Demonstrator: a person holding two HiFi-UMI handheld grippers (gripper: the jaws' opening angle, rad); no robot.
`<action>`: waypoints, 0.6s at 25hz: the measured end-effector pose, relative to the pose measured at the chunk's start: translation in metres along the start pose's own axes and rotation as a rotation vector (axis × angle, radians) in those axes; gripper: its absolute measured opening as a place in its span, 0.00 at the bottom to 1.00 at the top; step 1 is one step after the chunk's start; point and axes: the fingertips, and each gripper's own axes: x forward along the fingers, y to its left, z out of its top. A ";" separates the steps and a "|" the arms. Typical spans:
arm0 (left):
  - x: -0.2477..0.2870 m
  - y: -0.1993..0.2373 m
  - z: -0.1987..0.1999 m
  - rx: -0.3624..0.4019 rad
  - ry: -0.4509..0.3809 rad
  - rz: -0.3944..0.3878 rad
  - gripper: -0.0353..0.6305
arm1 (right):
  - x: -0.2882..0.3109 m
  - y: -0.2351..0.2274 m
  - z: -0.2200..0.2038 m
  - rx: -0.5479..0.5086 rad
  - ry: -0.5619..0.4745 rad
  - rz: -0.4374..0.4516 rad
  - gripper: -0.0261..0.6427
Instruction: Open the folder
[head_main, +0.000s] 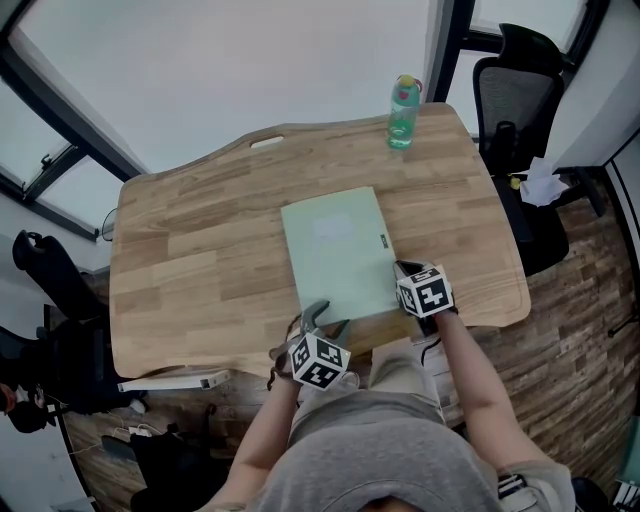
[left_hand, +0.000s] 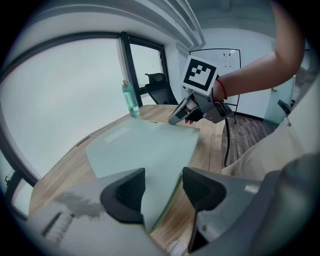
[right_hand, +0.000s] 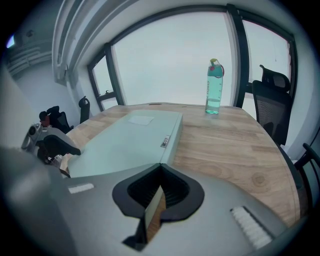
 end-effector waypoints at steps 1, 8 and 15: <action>-0.001 -0.001 0.000 -0.001 -0.006 0.003 0.41 | 0.000 0.000 0.000 -0.001 0.001 0.000 0.04; -0.008 -0.004 0.004 -0.016 -0.042 0.046 0.30 | -0.001 0.001 0.000 0.001 0.002 0.008 0.04; -0.013 -0.005 0.004 -0.028 -0.046 0.050 0.25 | -0.001 0.003 -0.001 -0.001 0.005 0.016 0.04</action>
